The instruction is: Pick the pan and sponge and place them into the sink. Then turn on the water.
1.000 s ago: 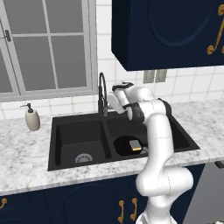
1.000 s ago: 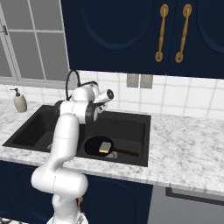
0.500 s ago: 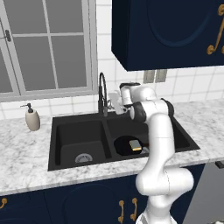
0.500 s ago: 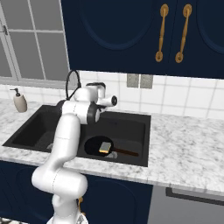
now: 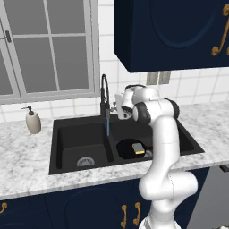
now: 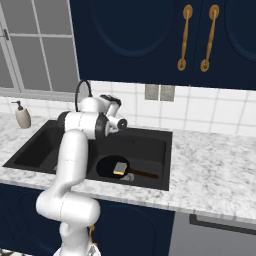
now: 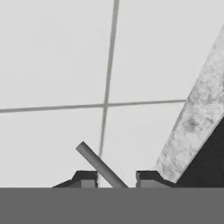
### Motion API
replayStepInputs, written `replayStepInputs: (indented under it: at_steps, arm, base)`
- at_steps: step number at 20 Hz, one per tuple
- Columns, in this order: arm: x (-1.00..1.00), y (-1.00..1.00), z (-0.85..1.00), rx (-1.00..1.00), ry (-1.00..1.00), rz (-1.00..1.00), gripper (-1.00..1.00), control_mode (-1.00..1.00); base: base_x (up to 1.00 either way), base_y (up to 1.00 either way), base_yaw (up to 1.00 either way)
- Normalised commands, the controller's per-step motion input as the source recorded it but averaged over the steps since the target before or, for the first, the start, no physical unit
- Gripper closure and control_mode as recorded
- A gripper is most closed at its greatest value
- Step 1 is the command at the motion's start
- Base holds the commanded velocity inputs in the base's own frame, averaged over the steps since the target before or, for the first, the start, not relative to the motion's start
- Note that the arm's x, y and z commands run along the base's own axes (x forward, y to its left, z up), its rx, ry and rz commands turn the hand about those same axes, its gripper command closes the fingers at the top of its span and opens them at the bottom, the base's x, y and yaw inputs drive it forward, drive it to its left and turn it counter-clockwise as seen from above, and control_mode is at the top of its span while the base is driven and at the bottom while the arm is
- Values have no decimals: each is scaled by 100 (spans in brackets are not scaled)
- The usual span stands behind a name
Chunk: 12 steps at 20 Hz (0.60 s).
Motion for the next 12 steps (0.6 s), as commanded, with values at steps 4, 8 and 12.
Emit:
replayStepInputs:
  at_steps: [4,8,12]
  arm:
    - [0,-5,-17,5,11,-8,100,-100]
    - [0,0,0,0,0,0,100,-100]
    - [0,0,0,0,0,0,100,-100]
  base:
    - [0,0,0]
    - [0,0,0]
    - [0,0,0]
